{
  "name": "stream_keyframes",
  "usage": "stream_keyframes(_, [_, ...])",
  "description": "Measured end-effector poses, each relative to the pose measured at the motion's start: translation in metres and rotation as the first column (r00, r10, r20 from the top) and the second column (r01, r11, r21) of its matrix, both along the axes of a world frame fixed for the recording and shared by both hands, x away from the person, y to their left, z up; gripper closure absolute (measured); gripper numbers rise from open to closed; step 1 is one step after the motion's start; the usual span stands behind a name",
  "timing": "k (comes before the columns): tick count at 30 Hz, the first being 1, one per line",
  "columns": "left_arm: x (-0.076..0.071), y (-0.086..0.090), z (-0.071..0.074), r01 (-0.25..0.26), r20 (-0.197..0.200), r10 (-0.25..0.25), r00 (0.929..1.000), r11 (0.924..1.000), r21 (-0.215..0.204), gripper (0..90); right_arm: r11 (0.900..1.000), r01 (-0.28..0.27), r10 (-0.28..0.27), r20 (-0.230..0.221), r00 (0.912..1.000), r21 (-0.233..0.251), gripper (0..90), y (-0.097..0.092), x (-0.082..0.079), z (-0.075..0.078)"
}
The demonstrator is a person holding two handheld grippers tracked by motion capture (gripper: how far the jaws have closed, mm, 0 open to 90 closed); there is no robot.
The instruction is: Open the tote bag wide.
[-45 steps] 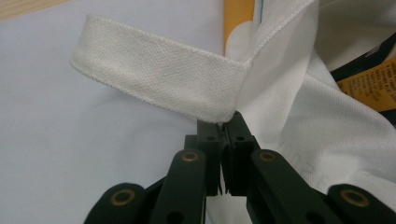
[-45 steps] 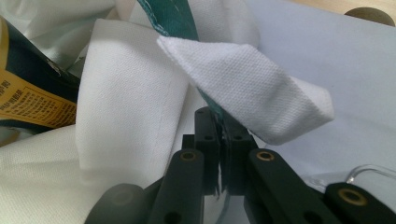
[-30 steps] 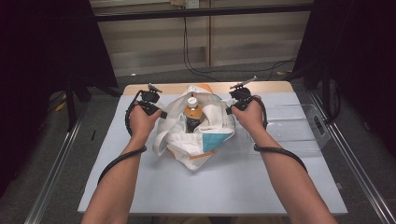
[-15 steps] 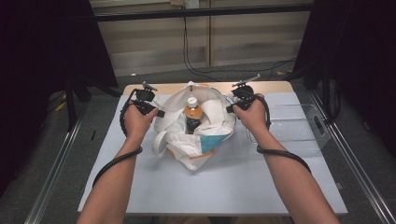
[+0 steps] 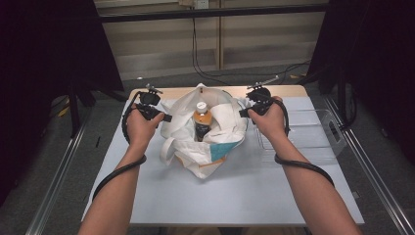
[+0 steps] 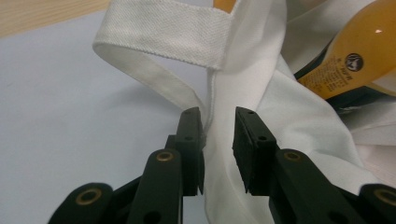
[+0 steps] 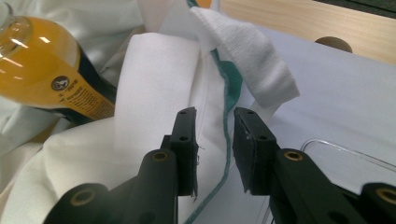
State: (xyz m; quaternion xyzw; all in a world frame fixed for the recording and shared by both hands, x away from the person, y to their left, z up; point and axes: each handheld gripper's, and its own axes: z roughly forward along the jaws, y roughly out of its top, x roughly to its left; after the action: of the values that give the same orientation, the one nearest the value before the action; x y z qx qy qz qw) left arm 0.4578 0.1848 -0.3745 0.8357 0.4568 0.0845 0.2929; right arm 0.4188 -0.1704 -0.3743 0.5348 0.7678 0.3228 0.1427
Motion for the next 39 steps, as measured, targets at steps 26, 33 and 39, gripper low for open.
stream_keyframes(26, [-0.024, -0.006, 0.004, 0.055, -0.005, -0.055, 0.9985, 0.9959, -0.073, 81.0, 0.9931, -0.112, 0.113, -0.001, 0.9936, 0.033, 89.2, 0.026, -0.02, -0.001])
stream_keyframes(33, [-0.026, -0.013, -0.006, 0.084, -0.036, -0.087, 0.9956, 0.9935, -0.077, 82.7, 0.9882, -0.143, 0.143, 0.0, 0.9897, 0.054, 89.6, 0.039, -0.023, -0.007])
stream_keyframes(39, [-0.026, -0.021, -0.012, 0.103, -0.045, -0.107, 0.9932, 0.9913, -0.082, 83.7, 0.9831, -0.169, 0.169, 0.006, 0.9856, 0.07, 89.6, 0.044, -0.023, -0.011])
